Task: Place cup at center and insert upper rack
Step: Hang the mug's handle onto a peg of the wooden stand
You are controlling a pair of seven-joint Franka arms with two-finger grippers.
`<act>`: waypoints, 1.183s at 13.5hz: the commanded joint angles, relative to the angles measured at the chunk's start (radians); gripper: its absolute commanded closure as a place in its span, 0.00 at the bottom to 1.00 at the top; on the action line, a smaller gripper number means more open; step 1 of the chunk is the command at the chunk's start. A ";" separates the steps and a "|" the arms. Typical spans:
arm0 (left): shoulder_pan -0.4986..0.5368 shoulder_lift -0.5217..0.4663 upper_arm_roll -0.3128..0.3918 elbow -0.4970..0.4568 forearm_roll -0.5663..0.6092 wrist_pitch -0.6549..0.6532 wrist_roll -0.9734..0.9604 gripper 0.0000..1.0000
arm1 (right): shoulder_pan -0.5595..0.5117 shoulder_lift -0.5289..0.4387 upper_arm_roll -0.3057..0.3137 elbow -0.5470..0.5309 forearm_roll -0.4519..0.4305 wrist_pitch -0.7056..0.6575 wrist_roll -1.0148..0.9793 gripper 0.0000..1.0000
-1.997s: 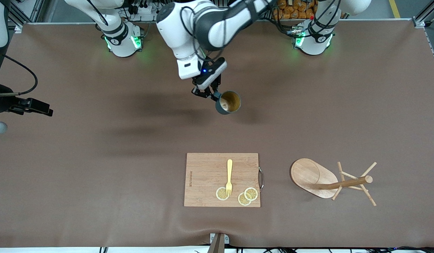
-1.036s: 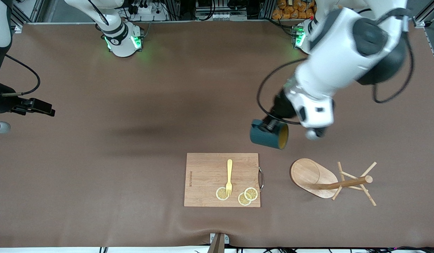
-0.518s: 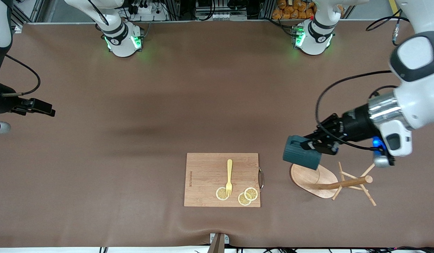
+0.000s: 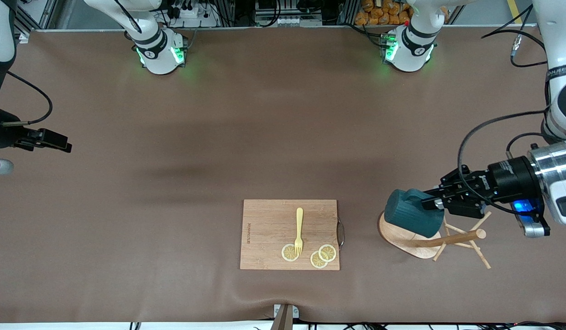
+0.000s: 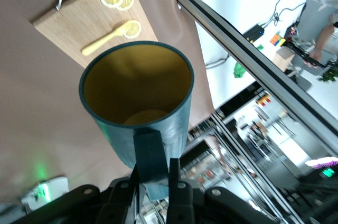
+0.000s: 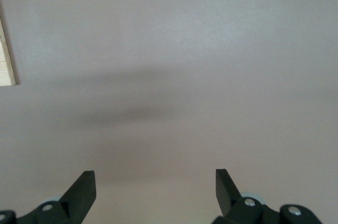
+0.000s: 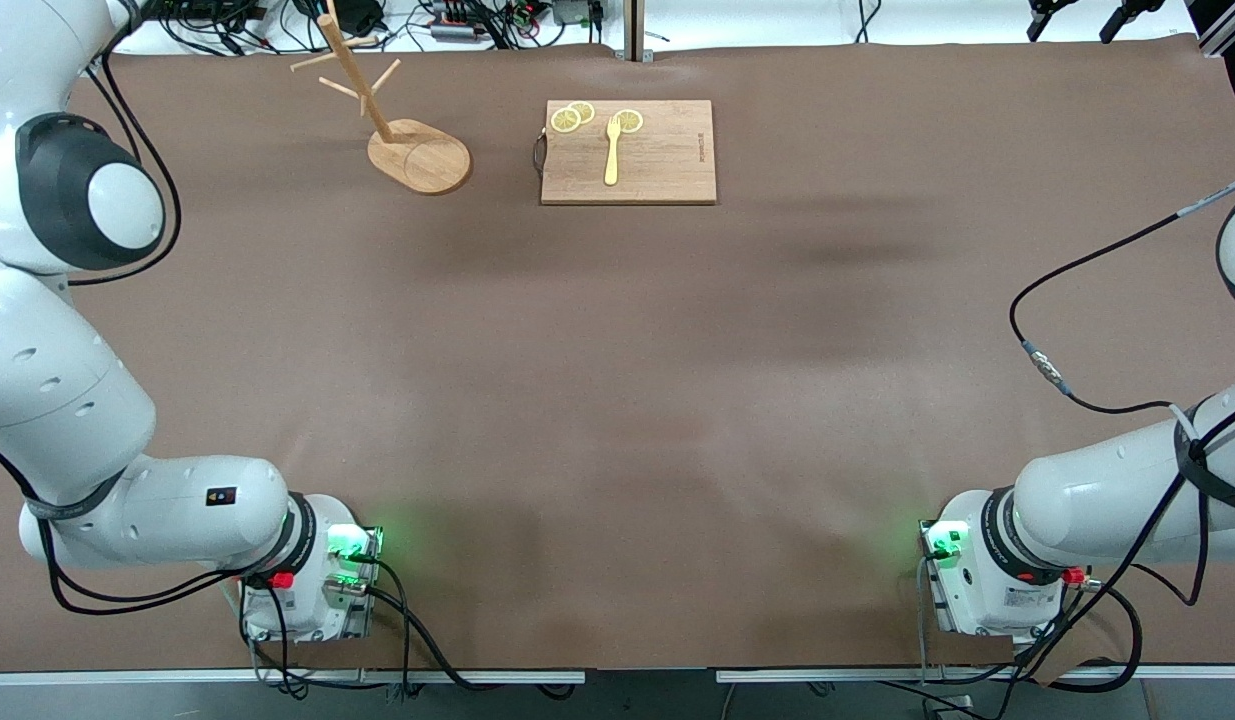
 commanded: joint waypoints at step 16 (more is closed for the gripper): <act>0.135 0.121 0.050 -0.055 -0.112 -0.211 0.262 1.00 | 0.010 0.000 -0.004 -0.003 0.003 0.016 0.004 0.00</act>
